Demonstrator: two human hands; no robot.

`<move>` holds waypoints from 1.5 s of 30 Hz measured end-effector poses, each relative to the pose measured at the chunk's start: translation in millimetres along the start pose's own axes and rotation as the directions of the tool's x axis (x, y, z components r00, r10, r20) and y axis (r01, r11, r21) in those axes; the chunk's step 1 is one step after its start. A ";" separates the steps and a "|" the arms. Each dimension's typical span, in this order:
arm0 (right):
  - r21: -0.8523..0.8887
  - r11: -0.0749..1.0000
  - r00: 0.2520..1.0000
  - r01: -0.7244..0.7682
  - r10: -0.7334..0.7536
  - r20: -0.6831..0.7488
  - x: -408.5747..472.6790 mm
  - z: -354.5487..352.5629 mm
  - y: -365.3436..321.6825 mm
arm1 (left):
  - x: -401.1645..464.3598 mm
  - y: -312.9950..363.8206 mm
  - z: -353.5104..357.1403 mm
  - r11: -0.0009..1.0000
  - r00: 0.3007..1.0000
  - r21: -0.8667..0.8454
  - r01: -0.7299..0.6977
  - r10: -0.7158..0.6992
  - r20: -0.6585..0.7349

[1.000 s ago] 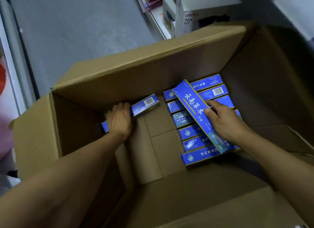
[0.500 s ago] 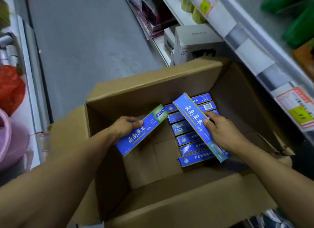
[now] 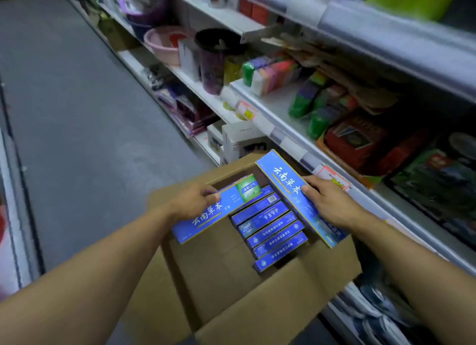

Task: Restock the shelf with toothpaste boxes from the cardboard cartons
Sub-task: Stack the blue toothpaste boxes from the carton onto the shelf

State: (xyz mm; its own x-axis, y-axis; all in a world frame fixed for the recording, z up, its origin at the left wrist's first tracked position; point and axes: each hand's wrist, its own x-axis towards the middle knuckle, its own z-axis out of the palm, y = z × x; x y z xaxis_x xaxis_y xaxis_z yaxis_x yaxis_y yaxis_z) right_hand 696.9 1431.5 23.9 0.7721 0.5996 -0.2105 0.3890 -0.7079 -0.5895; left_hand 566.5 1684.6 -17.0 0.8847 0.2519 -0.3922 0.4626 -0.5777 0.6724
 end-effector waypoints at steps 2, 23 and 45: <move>-0.023 1.000 0.997 0.006 -0.008 -0.072 -18.3 -22.8 -12.7 | -6.9 21.4 -13.7 0.998 0.998 -0.001 -0.067 0.067 -0.002; -0.205 0.965 0.827 -0.165 0.022 -0.562 -205.3 -232.0 -58.6 | -73.7 282.1 -77.5 0.758 0.788 0.232 -0.609 0.611 0.075; -0.150 0.862 0.589 -0.484 0.195 -0.784 -301.8 -389.2 67.6 | -64.9 499.1 -11.1 0.511 0.555 0.223 -0.830 0.800 0.228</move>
State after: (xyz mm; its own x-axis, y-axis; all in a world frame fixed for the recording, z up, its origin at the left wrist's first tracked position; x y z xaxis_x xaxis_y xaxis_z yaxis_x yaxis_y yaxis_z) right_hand 685.7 1057.4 351.1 0.9249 -0.0773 0.3722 0.0367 -0.9564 -0.2897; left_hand 740.6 1388.6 351.1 0.8478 -0.4997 0.1774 -0.5102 -0.6778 0.5293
